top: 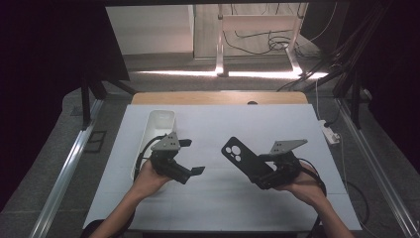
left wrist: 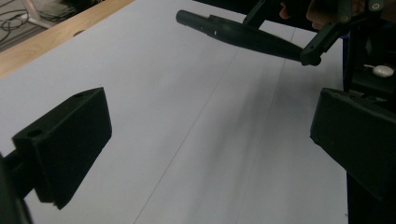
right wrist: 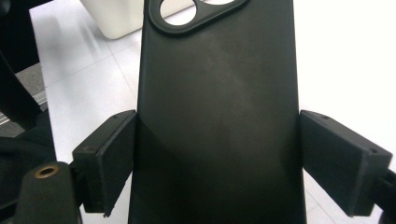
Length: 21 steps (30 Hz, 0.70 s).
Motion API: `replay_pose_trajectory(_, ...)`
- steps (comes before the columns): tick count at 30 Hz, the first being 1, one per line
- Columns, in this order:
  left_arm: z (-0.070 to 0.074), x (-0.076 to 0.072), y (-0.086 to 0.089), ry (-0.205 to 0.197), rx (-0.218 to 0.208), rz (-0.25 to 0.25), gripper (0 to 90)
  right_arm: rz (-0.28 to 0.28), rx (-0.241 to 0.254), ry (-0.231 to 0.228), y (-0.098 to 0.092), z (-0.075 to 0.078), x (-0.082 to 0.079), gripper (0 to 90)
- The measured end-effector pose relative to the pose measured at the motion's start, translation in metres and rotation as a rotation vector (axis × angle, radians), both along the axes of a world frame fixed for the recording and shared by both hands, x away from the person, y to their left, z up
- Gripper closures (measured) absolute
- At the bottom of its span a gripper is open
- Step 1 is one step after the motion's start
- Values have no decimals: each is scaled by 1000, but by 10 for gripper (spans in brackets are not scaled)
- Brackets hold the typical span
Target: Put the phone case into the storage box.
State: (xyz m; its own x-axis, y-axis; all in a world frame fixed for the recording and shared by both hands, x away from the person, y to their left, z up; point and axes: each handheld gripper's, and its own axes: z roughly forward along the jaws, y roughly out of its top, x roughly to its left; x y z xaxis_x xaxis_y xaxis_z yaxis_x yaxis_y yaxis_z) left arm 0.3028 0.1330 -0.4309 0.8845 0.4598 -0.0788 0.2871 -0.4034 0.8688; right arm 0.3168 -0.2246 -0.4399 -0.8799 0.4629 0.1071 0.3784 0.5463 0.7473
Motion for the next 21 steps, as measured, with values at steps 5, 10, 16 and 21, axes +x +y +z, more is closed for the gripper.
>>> replay_pose_trajectory(5, -1, -2, -2, -5, -12, -14, 0, 34, 5, -4, 5, 0, -4, 146)
replay_pose_trajectory(10, -3, -9, -3, 0, -25, -35, 0, 67, 15, -3, 9, 0, -7, 146)
replay_pose_trajectory(16, -9, -16, -4, 1, -18, -61, 0, 124, 30, 0, 18, 0, -14, 145)
replay_pose_trajectory(21, -9, -18, -3, 0, -30, -78, 0, 155, 34, 7, 25, -1, -18, 145)
